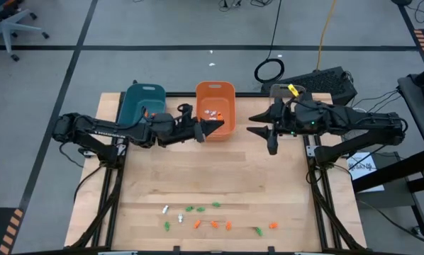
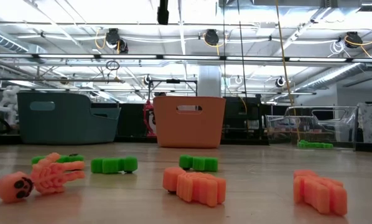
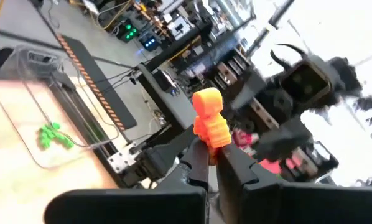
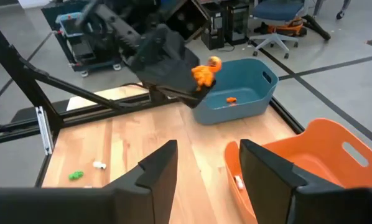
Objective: Sort Halloween decoration
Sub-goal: Put the orange skeleton toy into the blue bin
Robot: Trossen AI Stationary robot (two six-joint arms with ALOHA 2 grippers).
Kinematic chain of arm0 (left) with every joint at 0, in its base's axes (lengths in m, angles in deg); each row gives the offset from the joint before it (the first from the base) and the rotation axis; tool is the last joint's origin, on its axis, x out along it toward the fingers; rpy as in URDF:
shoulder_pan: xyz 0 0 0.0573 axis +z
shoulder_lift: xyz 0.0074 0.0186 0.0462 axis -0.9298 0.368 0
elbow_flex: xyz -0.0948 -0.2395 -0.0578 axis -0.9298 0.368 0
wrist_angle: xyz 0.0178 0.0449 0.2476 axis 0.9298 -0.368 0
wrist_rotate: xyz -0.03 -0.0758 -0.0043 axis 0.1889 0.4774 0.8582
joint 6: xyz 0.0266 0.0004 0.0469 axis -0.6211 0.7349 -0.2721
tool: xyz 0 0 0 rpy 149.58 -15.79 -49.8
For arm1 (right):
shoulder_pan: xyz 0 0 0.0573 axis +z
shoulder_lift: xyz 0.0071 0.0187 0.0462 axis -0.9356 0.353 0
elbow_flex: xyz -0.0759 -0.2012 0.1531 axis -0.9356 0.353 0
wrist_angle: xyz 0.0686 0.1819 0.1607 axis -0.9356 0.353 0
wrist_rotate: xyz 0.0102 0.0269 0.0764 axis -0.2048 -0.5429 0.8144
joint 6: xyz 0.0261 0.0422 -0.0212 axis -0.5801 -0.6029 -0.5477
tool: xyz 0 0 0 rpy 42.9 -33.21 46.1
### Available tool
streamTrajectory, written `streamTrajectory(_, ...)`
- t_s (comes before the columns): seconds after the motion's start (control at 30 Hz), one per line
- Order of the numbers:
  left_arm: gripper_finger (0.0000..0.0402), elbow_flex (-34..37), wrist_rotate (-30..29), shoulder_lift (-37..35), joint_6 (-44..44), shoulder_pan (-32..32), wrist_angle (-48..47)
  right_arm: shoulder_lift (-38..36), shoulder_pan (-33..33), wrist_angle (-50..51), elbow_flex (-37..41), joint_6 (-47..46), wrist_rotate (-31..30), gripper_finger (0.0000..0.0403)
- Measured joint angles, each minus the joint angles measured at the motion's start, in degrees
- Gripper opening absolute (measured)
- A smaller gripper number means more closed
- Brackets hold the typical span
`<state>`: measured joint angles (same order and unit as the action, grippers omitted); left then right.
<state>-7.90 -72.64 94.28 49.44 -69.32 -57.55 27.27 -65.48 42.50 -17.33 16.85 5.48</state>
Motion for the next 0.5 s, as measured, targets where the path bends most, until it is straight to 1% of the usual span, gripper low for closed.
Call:
streamTrajectory(0.13,0.0008,0.0,0.0,0.0,3.2,0.7,0.1,0.0,0.0,0.1,0.0,0.0,0.0,0.0156)
streamTrajectory(0.27,0.0008,0.0,0.5,0.0,-0.7,0.9,0.1,0.0,0.0,0.0,0.0,0.0,0.0,0.0156)
streamTrajectory(0.4,0.0008,0.0,4.9,-1.3,-2.0,2.9,-1.4,0.0,0.0,0.1,0.0,-1.2,0.0,0.0155)
streamTrajectory(0.5,0.0008,0.0,8.5,-4.1,-1.9,5.1,-9.0,0.0,0.0,0.4,0.0,-3.8,0.0,0.0155)
